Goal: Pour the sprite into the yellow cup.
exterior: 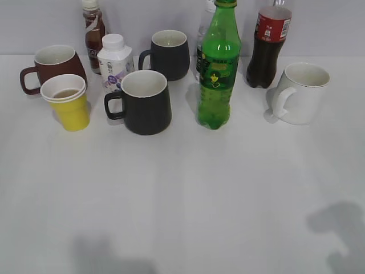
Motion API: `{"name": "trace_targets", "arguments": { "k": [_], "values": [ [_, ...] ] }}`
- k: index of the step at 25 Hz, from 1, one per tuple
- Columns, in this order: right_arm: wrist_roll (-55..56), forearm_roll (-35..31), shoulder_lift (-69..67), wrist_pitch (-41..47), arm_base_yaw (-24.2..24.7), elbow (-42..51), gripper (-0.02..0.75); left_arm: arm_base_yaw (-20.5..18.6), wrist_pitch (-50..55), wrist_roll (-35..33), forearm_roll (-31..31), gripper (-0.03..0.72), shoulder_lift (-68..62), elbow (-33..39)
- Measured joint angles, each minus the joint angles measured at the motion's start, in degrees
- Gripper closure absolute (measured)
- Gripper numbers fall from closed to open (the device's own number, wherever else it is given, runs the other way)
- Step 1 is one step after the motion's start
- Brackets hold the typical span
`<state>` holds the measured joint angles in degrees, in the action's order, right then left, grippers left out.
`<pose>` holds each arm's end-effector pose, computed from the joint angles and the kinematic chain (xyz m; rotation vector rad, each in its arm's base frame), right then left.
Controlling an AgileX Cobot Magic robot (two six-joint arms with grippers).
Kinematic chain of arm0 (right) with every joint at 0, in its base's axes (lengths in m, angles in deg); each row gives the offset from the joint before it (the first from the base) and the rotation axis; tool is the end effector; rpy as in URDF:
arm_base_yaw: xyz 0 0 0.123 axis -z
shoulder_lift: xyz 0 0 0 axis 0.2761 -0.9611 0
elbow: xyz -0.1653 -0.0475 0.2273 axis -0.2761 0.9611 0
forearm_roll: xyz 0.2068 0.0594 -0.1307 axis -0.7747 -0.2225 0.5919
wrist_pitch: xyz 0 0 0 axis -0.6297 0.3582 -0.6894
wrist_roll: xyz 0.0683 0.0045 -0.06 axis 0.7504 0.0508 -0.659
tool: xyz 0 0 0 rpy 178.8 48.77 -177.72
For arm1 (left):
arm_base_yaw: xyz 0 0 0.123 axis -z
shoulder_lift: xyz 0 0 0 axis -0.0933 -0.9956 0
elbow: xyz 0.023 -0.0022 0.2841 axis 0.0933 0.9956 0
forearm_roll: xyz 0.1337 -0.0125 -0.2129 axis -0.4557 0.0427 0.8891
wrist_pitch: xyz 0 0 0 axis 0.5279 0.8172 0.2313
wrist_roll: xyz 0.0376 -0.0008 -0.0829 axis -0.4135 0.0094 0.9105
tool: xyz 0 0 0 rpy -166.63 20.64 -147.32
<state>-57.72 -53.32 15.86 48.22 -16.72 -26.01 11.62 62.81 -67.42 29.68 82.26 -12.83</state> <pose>0.0664 0.0338 0.2682 -0.5264 2.4485 0.1864 -0.0022 0.0017 0.2861 0.3534 2.1348 -0.1375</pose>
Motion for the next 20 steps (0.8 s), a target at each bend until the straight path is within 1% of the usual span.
{"name": "trace_targets", "arguments": {
  "k": [2,4,9,12,20],
  "values": [
    [-0.1,1.8,6.3,0.3,0.0,0.2,0.144,0.0,-3.3,0.0,0.1,0.162,0.1,1.3],
    [-0.1,3.3,11.5,0.5,0.0,0.7,0.144,0.0,-4.1,-0.1,0.0,0.162,0.1,1.9],
    [-0.1,3.7,20.7,0.8,0.0,0.8,0.146,0.0,-4.6,-0.1,0.1,0.166,0.1,2.0],
    [-0.1,3.7,22.9,0.8,0.0,0.8,0.146,0.0,-4.7,-0.1,0.0,0.167,0.1,2.0],
    [-0.1,3.8,23.3,0.8,0.0,0.8,0.146,0.0,-4.7,-0.2,0.0,0.191,0.1,2.0]
  ]
}}
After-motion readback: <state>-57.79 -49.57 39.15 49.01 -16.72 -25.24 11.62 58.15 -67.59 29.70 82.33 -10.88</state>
